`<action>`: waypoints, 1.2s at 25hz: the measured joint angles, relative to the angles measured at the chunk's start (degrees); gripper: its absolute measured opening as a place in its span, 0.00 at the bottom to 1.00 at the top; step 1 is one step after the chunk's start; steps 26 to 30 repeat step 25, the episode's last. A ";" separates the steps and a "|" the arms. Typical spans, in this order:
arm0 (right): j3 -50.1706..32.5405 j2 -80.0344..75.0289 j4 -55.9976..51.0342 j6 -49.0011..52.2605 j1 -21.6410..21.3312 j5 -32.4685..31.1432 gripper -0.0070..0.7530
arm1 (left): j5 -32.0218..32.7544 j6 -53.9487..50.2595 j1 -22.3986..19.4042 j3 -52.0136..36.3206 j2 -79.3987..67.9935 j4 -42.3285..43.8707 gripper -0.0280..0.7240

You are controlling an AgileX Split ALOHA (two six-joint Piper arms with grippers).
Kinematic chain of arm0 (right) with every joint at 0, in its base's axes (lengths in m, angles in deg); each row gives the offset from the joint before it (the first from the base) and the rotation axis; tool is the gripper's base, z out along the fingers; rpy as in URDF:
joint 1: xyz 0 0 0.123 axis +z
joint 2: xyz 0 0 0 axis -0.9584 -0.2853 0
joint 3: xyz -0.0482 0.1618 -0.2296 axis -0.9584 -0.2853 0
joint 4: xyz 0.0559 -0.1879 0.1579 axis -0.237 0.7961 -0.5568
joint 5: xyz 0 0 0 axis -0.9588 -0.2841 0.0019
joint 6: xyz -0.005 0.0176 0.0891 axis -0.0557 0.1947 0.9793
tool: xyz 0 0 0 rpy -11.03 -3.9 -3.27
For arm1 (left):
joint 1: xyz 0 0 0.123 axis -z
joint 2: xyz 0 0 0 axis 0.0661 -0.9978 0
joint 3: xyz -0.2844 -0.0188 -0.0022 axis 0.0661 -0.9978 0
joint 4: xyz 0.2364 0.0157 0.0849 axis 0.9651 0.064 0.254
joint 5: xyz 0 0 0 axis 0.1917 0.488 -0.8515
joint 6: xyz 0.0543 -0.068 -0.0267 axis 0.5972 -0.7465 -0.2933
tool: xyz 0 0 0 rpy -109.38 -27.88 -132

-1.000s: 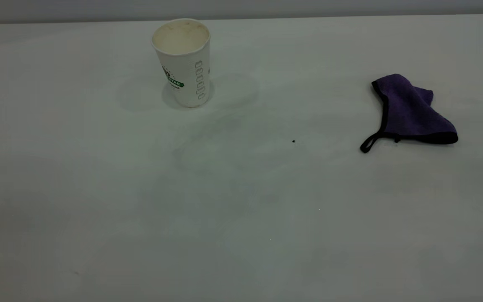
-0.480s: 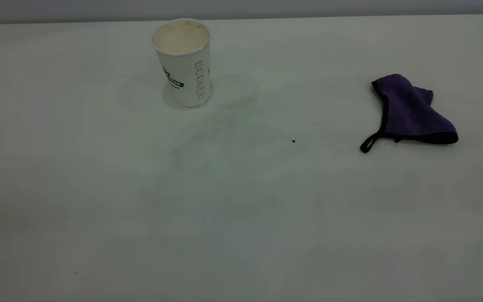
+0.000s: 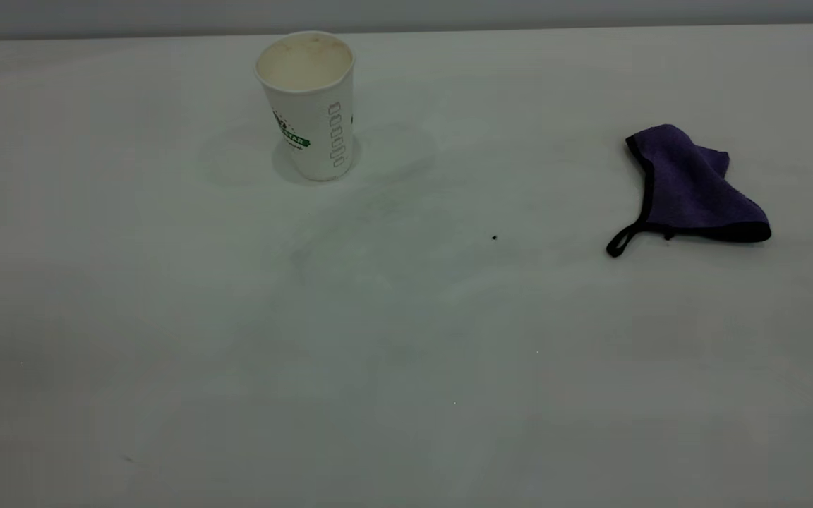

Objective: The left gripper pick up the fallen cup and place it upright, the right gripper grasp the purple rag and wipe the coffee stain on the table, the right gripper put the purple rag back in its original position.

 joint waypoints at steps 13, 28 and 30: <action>0.00 0.33 -3.02 0.00 -0.08 -0.12 0.78 | 0.00 0.00 0.00 0.00 0.00 0.00 0.56; 0.00 0.33 -3.94 0.00 -0.08 -0.12 0.59 | 0.00 0.00 0.00 0.00 0.00 0.00 0.56; 0.00 0.33 -3.94 0.00 -0.08 -0.12 0.59 | 0.00 0.00 0.00 0.00 0.00 0.00 0.56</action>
